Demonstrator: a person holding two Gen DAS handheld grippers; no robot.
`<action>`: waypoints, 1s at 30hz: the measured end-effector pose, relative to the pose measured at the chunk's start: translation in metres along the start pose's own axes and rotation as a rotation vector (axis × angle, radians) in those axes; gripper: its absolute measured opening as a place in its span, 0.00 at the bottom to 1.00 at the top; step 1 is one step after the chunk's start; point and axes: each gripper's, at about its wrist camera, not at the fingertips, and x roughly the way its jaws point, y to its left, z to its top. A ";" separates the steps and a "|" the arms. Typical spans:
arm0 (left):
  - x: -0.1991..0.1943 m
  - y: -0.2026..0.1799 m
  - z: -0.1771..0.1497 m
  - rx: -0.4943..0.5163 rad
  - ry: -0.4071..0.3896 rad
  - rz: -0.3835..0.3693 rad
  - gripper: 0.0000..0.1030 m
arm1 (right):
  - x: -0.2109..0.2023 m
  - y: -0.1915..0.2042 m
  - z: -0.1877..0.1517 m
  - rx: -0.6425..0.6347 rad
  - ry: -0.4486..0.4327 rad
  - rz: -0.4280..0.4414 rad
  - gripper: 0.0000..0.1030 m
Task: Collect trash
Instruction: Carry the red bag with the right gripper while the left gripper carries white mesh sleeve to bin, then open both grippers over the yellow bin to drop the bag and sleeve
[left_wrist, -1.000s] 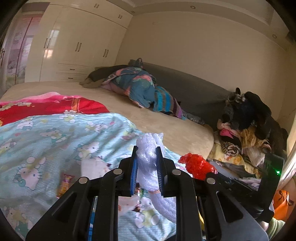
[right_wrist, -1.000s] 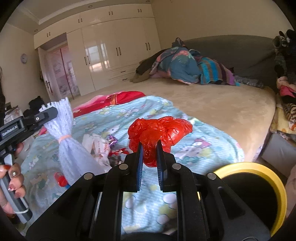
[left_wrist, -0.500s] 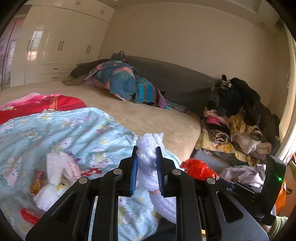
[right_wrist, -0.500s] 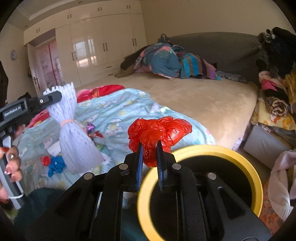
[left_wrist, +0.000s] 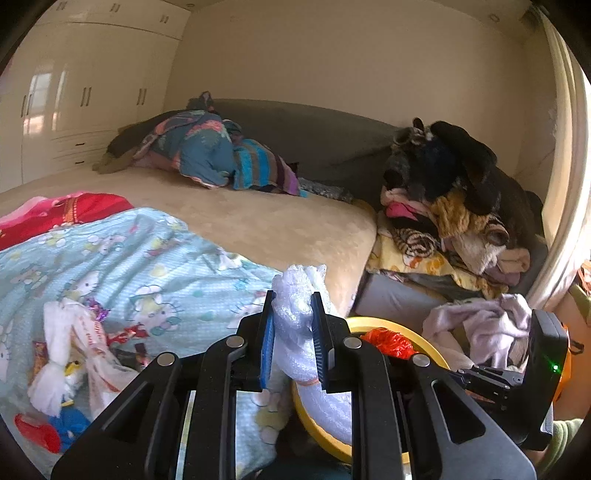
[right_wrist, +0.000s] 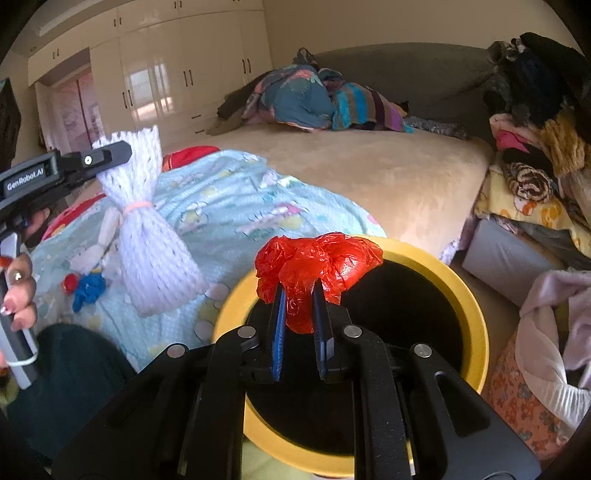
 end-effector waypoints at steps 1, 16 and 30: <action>0.002 -0.005 -0.002 0.010 0.005 -0.007 0.17 | -0.001 -0.004 -0.003 0.003 0.005 -0.004 0.09; 0.041 -0.053 -0.030 0.109 0.098 -0.064 0.20 | -0.004 -0.041 -0.019 0.076 0.043 -0.025 0.11; 0.035 -0.021 -0.031 -0.016 0.096 -0.022 0.91 | -0.008 -0.045 -0.020 0.126 -0.006 -0.068 0.57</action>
